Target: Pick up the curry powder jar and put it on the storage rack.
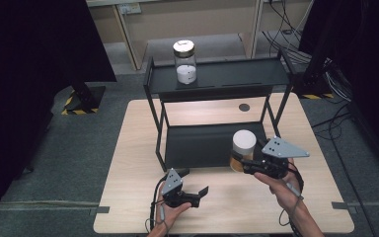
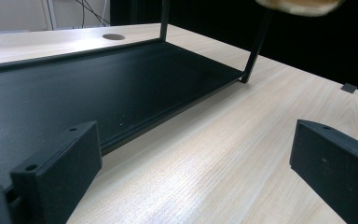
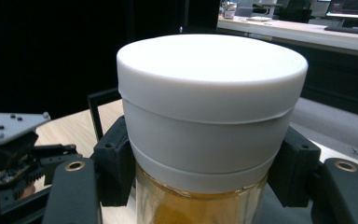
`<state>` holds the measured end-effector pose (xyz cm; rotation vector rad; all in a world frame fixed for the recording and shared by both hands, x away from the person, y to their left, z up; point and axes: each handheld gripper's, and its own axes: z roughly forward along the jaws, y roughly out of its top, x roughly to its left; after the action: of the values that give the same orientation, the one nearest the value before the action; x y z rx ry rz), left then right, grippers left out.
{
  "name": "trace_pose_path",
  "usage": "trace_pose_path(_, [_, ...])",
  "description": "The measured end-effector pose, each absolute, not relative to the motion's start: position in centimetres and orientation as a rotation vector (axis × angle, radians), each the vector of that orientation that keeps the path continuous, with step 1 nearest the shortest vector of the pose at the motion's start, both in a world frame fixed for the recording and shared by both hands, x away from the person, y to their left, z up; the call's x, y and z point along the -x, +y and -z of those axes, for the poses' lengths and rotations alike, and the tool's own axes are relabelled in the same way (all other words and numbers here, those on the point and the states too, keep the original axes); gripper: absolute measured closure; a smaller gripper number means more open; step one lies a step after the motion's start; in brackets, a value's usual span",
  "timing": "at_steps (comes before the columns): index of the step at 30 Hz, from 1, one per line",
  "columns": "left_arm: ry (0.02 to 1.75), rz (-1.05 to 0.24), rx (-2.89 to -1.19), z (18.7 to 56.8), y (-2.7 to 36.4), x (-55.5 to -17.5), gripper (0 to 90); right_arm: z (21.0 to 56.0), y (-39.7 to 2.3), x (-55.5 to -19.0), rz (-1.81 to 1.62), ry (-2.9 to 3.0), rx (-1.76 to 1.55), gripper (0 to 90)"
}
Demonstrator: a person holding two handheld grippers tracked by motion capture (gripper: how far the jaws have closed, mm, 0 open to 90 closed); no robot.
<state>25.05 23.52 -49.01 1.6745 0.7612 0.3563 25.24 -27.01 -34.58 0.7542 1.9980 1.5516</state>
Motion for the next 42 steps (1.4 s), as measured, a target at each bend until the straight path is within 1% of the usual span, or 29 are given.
trace_pose_path(19, [0.772, -0.348, -1.665, 49.1, 23.6, -25.1, 1.4, 29.5, -26.2, -26.8, -1.564, 1.974, -0.744, 35.4])
trace_pose_path(42, [0.779, -0.339, -1.67, 49.2, 23.7, -25.3, 1.4, 21.5, -25.7, -28.5, -1.572, 1.939, -0.731, 35.4])
